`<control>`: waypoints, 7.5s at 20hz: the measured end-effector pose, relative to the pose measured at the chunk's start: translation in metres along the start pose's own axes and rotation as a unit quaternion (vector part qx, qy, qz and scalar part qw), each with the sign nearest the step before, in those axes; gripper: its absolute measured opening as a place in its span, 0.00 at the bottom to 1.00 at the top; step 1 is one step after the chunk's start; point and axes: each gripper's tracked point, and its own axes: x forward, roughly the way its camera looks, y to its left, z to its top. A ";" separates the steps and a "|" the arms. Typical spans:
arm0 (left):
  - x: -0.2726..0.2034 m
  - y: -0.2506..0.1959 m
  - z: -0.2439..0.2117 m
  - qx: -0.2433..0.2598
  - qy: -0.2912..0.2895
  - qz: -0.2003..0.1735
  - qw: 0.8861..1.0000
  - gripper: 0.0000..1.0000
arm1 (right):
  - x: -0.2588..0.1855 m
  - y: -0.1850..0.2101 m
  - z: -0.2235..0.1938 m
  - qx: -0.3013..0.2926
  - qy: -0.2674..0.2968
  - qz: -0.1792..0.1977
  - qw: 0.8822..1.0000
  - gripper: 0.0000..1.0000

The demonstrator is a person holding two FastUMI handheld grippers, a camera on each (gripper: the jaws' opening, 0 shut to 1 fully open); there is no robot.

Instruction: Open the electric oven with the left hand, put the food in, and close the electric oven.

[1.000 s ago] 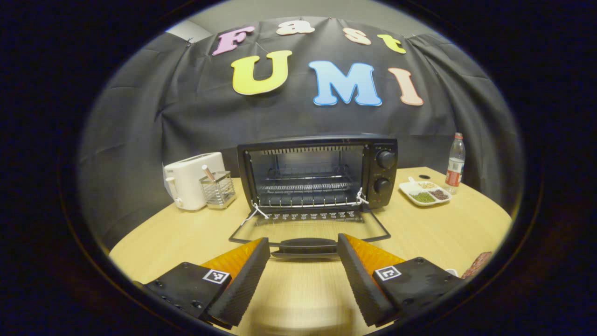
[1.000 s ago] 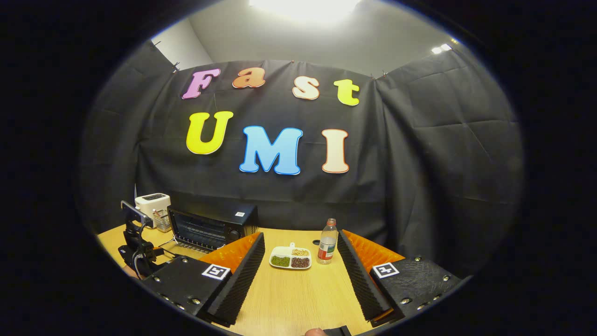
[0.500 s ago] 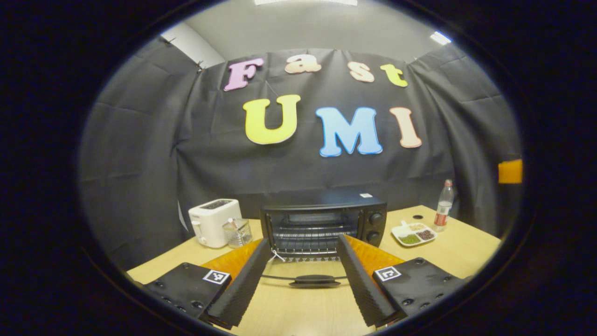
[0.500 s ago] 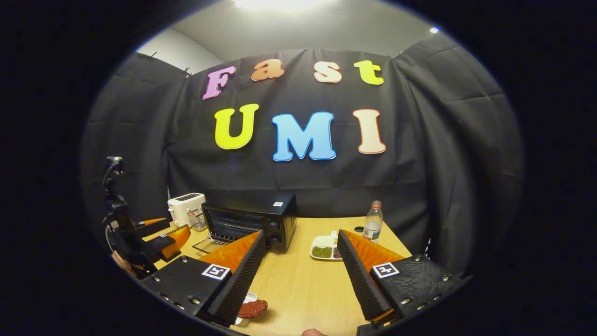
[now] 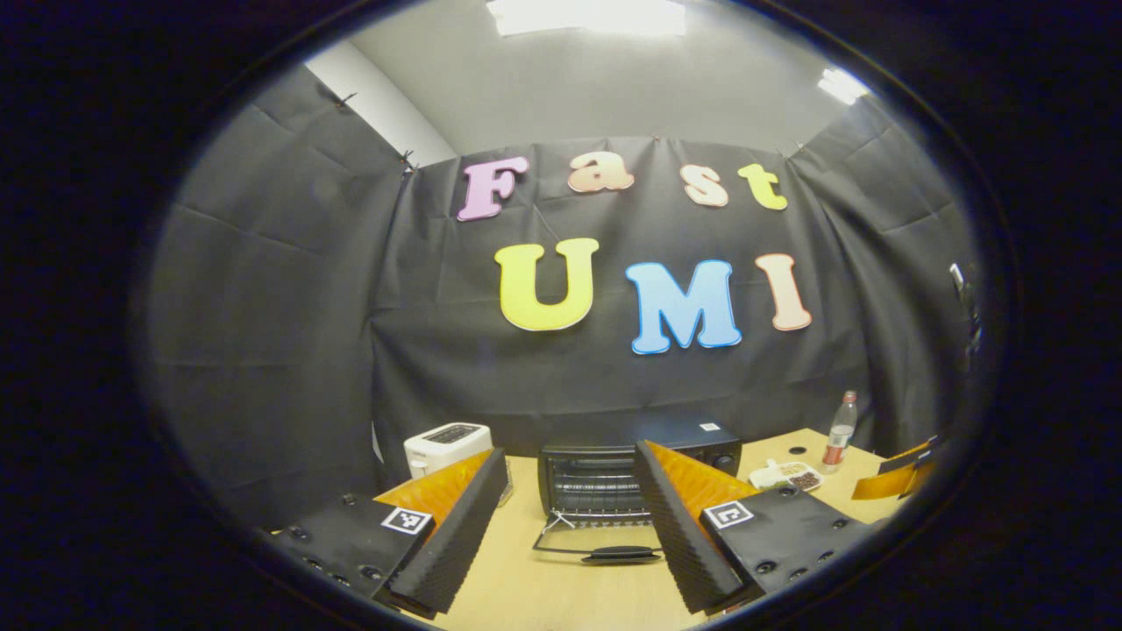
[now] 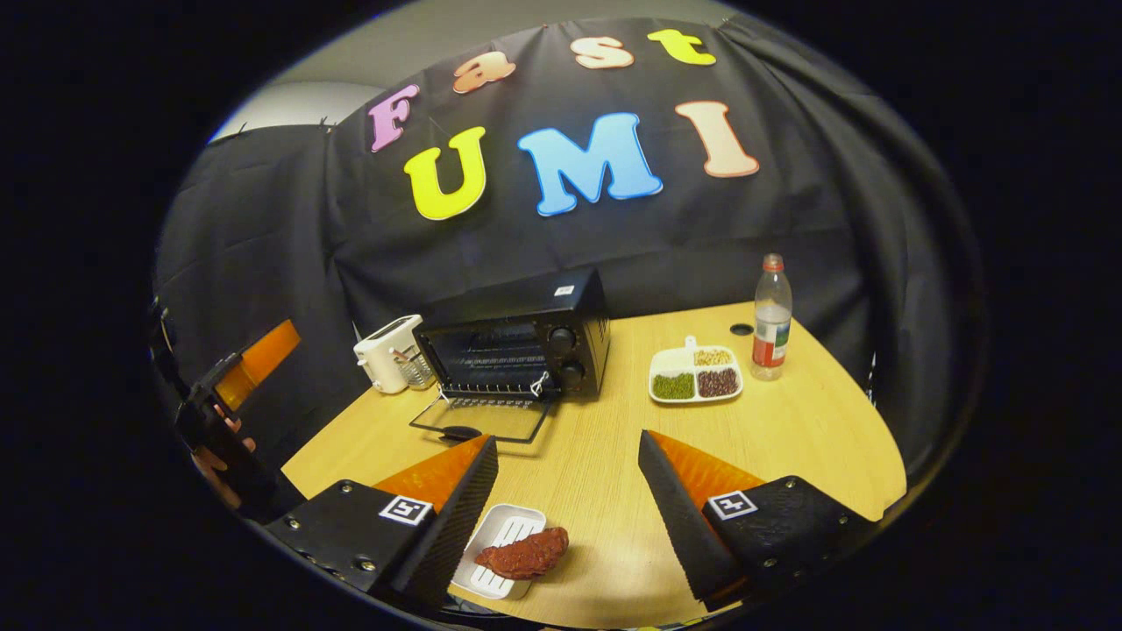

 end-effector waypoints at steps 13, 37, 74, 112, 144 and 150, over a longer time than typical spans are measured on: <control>-0.017 0.043 0.015 -0.008 -0.012 0.060 0.998 1.00 | 0.021 0.007 -0.101 0.163 0.185 0.062 0.967 0.92; 0.006 0.061 0.002 -0.014 -0.004 0.047 0.999 0.97 | 0.026 0.043 -0.047 0.364 0.161 0.092 0.913 0.08; 0.083 0.206 -0.058 0.026 0.062 0.083 0.994 0.95 | 0.285 0.145 0.056 0.356 -0.034 0.071 0.931 0.08; 0.087 0.132 -0.087 0.000 0.109 0.000 0.994 1.00 | 0.193 0.106 0.093 0.045 -0.146 -0.028 0.988 0.96; 0.095 -0.086 -0.328 -0.001 0.373 -0.149 0.916 0.98 | -0.023 -0.018 0.070 -0.086 -0.165 -0.213 0.959 0.98; 0.112 -0.088 -0.345 0.009 0.380 -0.137 0.915 1.00 | -0.021 -0.015 0.062 -0.098 -0.147 -0.213 0.961 0.98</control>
